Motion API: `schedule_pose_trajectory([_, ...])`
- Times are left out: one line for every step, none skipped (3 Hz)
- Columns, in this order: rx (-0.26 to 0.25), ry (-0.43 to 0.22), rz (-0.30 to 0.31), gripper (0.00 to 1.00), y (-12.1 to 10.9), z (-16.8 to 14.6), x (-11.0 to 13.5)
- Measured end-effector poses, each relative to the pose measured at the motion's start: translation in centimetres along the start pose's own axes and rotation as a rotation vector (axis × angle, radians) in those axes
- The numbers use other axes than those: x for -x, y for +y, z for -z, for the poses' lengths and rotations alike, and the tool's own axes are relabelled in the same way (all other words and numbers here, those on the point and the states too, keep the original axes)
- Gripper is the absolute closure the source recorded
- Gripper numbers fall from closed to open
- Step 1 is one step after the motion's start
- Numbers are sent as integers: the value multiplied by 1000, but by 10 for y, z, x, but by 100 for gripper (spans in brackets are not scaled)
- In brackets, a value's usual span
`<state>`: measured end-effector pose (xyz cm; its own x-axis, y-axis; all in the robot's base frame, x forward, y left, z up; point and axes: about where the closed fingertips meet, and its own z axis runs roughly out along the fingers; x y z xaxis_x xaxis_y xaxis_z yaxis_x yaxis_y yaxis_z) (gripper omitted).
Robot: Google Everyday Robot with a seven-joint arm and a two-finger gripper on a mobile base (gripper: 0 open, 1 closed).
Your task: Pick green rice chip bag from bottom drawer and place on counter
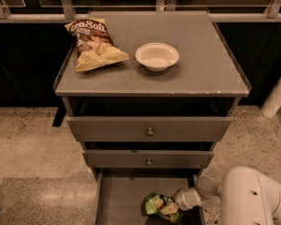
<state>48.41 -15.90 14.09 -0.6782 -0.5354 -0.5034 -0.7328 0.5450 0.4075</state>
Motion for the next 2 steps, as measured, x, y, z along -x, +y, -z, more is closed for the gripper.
schedule_pose_trajectory([0,0,0,89,0,0,0])
schedule_pose_trajectory([31,-54,12,100,6,18,5])
